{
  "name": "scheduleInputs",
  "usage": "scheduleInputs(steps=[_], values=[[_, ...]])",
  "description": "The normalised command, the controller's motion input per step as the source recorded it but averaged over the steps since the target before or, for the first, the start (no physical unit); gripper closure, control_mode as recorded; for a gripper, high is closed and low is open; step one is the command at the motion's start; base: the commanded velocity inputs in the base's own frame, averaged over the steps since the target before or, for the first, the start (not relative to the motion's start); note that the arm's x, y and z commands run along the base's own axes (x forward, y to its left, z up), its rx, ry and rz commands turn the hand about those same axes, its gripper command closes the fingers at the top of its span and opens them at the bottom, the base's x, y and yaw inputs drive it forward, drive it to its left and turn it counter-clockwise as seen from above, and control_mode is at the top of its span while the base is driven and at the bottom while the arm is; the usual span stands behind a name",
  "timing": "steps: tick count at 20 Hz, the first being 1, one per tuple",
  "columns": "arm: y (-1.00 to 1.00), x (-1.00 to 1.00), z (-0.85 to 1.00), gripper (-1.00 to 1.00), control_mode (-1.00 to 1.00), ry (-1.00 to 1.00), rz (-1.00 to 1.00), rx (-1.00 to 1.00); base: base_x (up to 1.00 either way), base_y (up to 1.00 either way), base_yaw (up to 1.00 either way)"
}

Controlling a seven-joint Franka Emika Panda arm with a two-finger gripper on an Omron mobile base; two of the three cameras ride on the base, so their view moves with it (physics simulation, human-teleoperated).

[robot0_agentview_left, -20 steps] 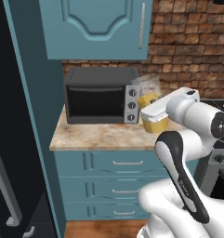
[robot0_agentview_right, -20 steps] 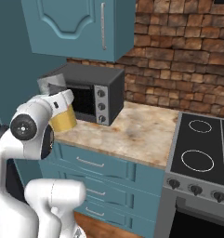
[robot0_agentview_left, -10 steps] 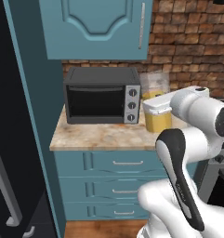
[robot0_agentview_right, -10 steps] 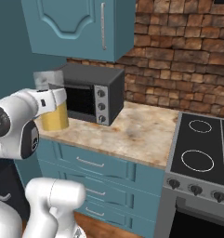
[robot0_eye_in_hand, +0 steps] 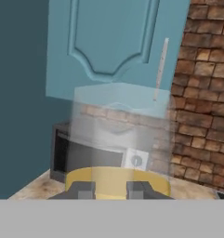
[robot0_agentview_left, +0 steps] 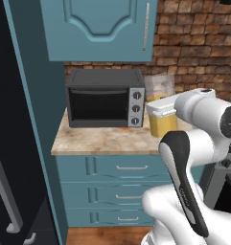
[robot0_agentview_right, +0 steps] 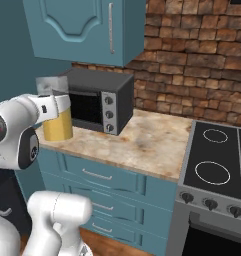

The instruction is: Move the banana and tacos from the second highest shelf to the top shelf to make space. Then, place the pitcher from the counter on the cleared second highest shelf.

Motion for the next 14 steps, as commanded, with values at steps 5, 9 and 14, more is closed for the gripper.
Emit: scheduleInputs(steps=[5,9,14], values=[[0.00,0.00,0.00,1.00,1.00,0.00,0.00,0.00,-0.51,0.13,0.23],[0.00,0.00,0.00,1.00,1.00,0.00,0.00,0.00,-0.93,0.39,0.52],[0.00,0.00,0.00,1.00,1.00,0.00,0.00,0.00,-0.70,0.69,0.53]])
